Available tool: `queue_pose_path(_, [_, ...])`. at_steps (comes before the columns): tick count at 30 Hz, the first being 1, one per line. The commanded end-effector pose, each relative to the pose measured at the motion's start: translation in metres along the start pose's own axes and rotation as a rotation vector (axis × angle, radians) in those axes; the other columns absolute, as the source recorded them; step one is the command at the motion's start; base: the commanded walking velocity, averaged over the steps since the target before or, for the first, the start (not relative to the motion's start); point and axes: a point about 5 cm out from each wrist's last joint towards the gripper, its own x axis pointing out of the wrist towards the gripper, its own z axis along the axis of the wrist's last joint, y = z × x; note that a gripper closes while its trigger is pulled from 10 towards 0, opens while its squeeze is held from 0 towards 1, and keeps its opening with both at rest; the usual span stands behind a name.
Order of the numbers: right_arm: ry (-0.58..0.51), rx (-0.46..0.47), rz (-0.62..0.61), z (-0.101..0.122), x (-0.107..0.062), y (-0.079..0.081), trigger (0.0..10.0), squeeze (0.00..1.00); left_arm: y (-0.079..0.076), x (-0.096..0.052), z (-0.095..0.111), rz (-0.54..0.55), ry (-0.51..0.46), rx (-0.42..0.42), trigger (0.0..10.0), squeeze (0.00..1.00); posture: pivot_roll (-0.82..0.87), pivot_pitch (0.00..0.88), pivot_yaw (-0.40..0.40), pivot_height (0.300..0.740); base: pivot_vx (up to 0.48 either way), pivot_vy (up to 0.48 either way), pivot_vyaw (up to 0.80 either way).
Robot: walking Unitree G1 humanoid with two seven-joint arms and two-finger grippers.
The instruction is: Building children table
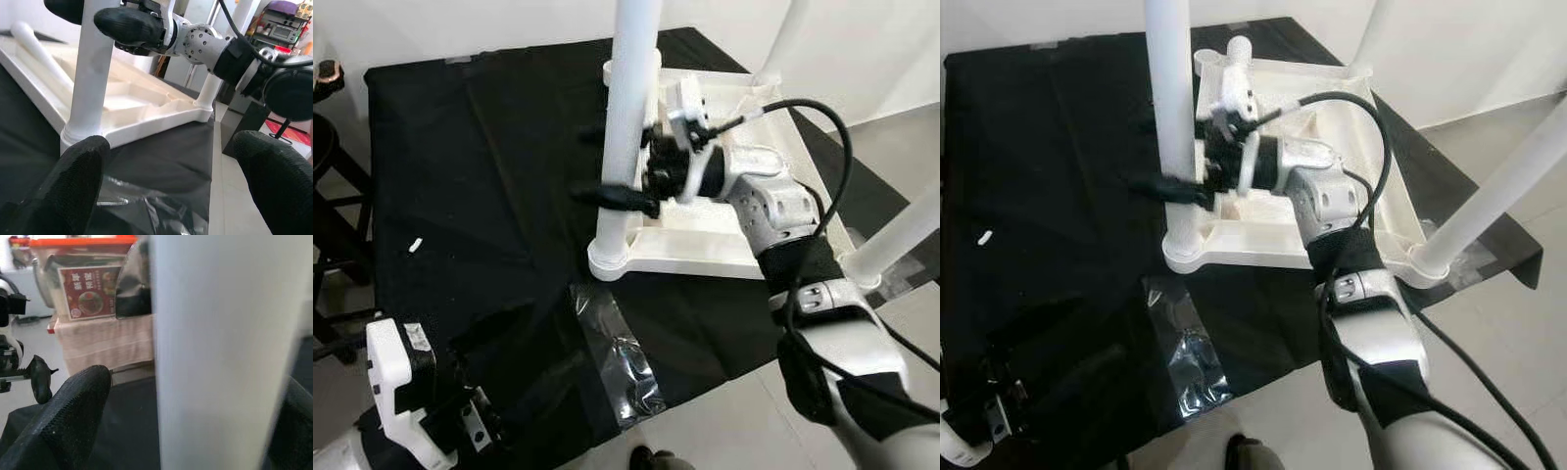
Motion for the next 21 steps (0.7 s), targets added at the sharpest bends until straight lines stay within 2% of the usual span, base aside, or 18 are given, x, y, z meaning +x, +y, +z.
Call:
queue_pose_path(1, [-0.018, -0.017, 0.015, 0.005, -0.001, -0.002, 10.0, 0.00, -0.003, -0.001, 0.002, -0.001, 0.008, 0.014, 10.0, 0.00, 0.22, 0.269, -0.121, 0.740, 0.000, 0.000, 0.00])
queue_pose_path(2, [-0.024, -0.016, 0.021, 0.006, -0.001, -0.003, 1.8, 0.00, -0.003, -0.001, 0.002, 0.000, 0.009, 0.014, 10.0, 0.00, 0.22, 0.269, -0.121, 0.740, 0.000, 0.000, 0.00])
queue_pose_path(5, [-0.030, -0.016, 0.032, 0.006, -0.001, -0.004, 1.8, 0.00, -0.003, -0.002, 0.002, 0.001, 0.009, 0.014, 10.0, 0.00, 0.22, 0.271, -0.123, 0.740, 0.000, 0.000, 0.00])
queue_pose_path(6, [-0.035, -0.013, 0.052, 0.007, -0.002, -0.004, 0.0, 0.00, -0.003, -0.002, 0.003, 0.003, 0.010, 0.014, 10.0, 0.00, 0.22, 0.271, -0.123, 0.740, 0.000, 0.000, 0.00])
queue_pose_path(11, [-0.034, -0.009, 0.079, 0.007, -0.006, -0.004, 0.0, 0.00, -0.003, -0.002, 0.003, 0.007, 0.011, 0.017, 10.0, 0.00, 0.21, 0.271, -0.123, 0.740, 0.000, 0.000, 0.00])
queue_pose_path(17, [0.017, -0.018, 0.092, -0.001, -0.015, -0.001, 0.0, 0.00, -0.001, -0.001, 0.003, 0.005, 0.006, 0.023, 10.0, 0.00, 0.20, 0.260, -0.123, 0.740, 0.000, 0.000, 0.00])
queue_pose_path(19, [0.041, -0.030, 0.058, -0.008, -0.017, 0.001, 0.0, 0.00, 0.000, 0.000, 0.003, 0.005, 0.006, 0.024, 10.0, 0.00, 0.20, 0.259, -0.127, 0.740, 0.000, 0.000, 0.00])
queue_pose_path(20, [0.064, -0.040, -0.046, -0.022, -0.018, 0.005, 0.0, 0.00, 0.000, -0.001, 0.003, 0.006, 0.004, 0.026, 10.0, 0.00, 0.19, 0.258, -0.130, 0.740, 0.000, 0.000, 0.00])
queue_pose_path(21, [0.081, 0.001, -0.221, -0.040, -0.014, 0.011, 0.0, 0.00, 0.000, -0.001, 0.003, 0.007, 0.004, 0.029, 10.0, 0.00, 0.19, 0.261, -0.127, 0.740, 0.000, 0.000, 0.00])
